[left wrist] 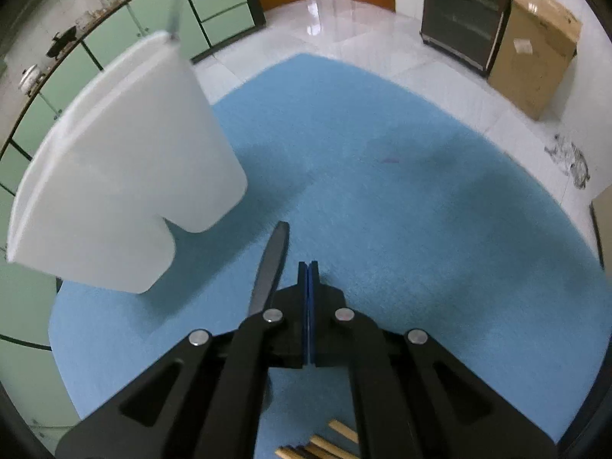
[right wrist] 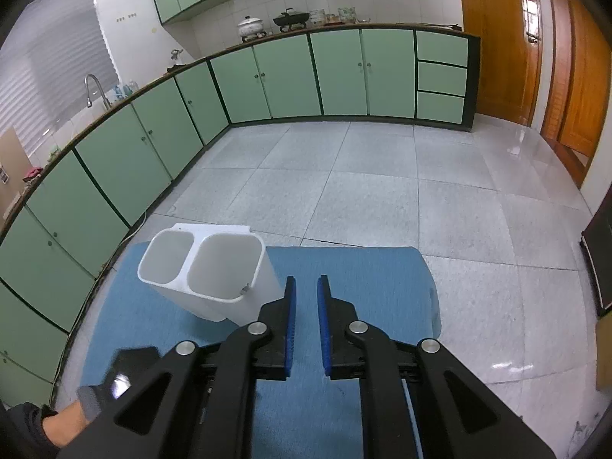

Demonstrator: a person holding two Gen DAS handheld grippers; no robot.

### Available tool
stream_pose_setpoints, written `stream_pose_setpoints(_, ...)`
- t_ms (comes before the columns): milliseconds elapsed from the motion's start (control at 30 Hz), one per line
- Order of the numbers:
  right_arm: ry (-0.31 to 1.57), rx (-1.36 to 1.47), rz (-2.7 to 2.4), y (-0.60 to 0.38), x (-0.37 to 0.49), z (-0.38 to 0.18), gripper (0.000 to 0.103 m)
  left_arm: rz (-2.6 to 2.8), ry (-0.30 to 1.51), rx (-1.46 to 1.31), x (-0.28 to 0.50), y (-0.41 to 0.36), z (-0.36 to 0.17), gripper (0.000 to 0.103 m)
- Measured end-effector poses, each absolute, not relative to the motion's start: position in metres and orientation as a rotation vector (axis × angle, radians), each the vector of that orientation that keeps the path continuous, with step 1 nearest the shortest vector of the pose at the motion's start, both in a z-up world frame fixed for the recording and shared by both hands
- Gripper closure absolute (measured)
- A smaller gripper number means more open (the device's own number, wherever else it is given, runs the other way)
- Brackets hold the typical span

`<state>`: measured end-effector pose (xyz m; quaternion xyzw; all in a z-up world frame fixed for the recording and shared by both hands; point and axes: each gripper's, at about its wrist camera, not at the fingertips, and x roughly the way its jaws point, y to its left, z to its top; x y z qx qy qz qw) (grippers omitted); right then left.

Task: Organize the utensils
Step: 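Lower the black spoon into the white holder and open the left tool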

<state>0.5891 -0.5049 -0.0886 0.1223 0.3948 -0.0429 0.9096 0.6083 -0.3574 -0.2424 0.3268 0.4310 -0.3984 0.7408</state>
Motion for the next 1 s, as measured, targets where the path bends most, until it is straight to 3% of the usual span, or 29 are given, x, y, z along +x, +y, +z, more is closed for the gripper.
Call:
stream_pose_setpoints(300, 0.800, 0.254, -0.077, -0.510, 0.584, -0.088, 0.091, -0.757, 0.940, 0.780, 0.631, -0.373, -0.254, 0.097)
stream_pose_setpoints(367, 0.801, 0.254, -0.081, -0.516, 0.581, -0.091, 0.091, -0.758, 0.946, 0.781, 0.637, -0.374, -0.256, 0.089)
stream_pose_setpoints(467, 0.808, 0.266, -0.088, -0.521, 0.580, -0.097, 0.091, -0.738, 0.931, 0.796, 0.636, -0.384, -0.255, 0.058)
stream_pose_setpoints(500, 0.810, 0.268, -0.089, -0.522, 0.580, -0.098, 0.091, -0.737, 0.928, 0.807, 0.635, -0.384, -0.256, 0.057)
stream_pose_setpoints(533, 0.811, 0.271, -0.090, -0.523, 0.579, -0.100, 0.091, -0.741, 0.930, 0.813, 0.628, -0.388, -0.261, 0.059)
stream_pose_setpoints(600, 0.811, 0.275, -0.090, -0.523, 0.578, -0.101, 0.091, -0.785, 0.968, 0.771, 0.629, -0.387, -0.261, 0.082)
stream_pose_setpoints(633, 0.811, 0.275, -0.089, -0.524, 0.579, -0.100, 0.091, -0.792, 0.968, 0.770, 0.626, -0.386, -0.262, 0.088)
stream_pose_setpoints(800, 0.809, 0.268, -0.090, -0.521, 0.578, -0.096, 0.091, -0.823, 0.953, 0.737, 0.621, -0.390, -0.259, 0.092)
stream_pose_setpoints(833, 0.808, 0.264, -0.090, -0.520, 0.577, -0.094, 0.091, -0.831, 0.945, 0.709, 0.620, -0.389, -0.253, 0.092)
stream_pose_setpoints(867, 0.806, 0.261, -0.090, -0.519, 0.577, -0.092, 0.091, -0.841, 0.938, 0.675, 0.619, -0.386, -0.244, 0.100)
stream_pose_setpoints(1000, 0.794, 0.255, -0.093, -0.517, 0.574, -0.084, 0.091, -0.871, 0.871, 0.560, 0.608, -0.363, -0.193, 0.101)
